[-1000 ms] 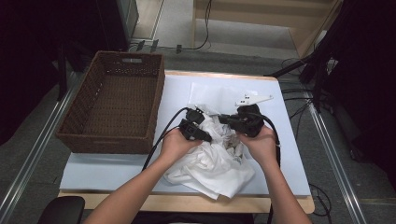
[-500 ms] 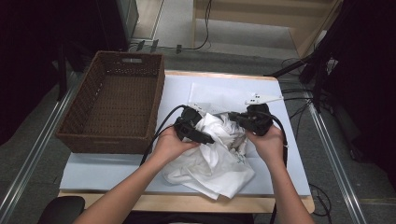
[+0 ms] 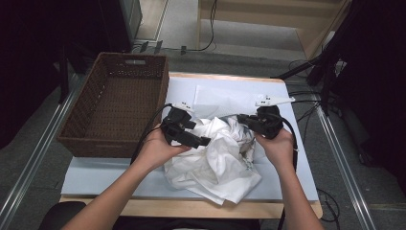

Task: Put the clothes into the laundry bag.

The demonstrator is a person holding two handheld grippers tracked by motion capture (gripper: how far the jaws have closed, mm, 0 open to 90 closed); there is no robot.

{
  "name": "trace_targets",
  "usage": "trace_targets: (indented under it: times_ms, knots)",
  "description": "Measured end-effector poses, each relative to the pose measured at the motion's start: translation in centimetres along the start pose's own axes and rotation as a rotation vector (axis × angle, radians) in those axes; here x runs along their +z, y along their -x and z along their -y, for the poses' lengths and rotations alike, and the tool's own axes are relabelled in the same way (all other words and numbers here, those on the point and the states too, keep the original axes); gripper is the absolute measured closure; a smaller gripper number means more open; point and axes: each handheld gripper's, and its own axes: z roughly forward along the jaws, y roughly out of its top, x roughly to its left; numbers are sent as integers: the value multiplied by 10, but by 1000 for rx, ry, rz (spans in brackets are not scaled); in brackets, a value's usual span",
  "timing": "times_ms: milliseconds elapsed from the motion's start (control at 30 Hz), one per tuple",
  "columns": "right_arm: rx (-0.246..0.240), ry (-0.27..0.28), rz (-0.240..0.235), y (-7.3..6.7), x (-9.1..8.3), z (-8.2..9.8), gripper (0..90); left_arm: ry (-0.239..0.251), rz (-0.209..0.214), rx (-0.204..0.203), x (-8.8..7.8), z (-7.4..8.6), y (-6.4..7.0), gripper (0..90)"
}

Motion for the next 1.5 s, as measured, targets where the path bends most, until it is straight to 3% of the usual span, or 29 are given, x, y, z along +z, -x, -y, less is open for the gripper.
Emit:
trace_targets:
  times_ms: [67, 200, 333, 367, 467, 500, 567, 600, 633, 767, 800, 867, 1033, 1100, 1233, 1400, 1500]
  knots:
    - [-3, -1, -1, -1, 0, -1, 900, -11, -12, -43, 9, 5, -7, 150]
    - [-9, 0, -6, -4, 1, -3, 900, -35, -33, -73, 32, 9, -19, 150]
    - [-14, 1, -13, -5, 0, -4, 900, -11, 5, -104, 53, 8, -33, 123]
    - [-15, -2, -16, -6, 1, -4, 900, -9, 15, -113, 59, 8, -36, 70]
    - [-19, -5, -19, -7, 3, -3, 900, -40, 40, -101, 74, 9, -44, 62]
    - [-19, -5, -19, -7, 3, -3, 900, -49, 74, -100, 78, 10, -46, 62]
    - [-22, -9, -21, -8, 3, -4, 900, -55, 101, -102, 84, 12, -47, 159]
    - [-24, -9, -20, -9, 4, -4, 900, -56, 110, -99, 86, 12, -47, 328]
    - [-24, -9, -20, -9, 4, -4, 900, -49, 95, -97, 85, 12, -46, 328]
    - [-26, -4, -26, -10, 5, -5, 900, -27, 95, -81, 81, 13, -43, 637]
    - [-26, -3, -25, -10, 5, -5, 900, -25, 86, -76, 78, 13, -42, 665]
    - [-25, -3, -25, -11, 6, -5, 900, -20, 63, -55, 73, 11, -36, 682]
    - [-14, 3, -22, -11, 6, -6, 900, -6, -35, 76, 53, 7, -6, 684]
    - [-17, 9, -20, -11, 5, -7, 900, -7, -79, 104, 48, 7, 6, 673]
    - [-19, 4, -13, -14, 5, -8, 900, 6, -66, 127, 42, 8, 20, 664]
    - [-29, 0, -4, -18, 5, -9, 900, 46, -64, 113, 39, 8, 31, 624]
    - [-20, 6, -16, -17, 5, -9, 900, 66, -37, 138, 42, 7, 35, 706]
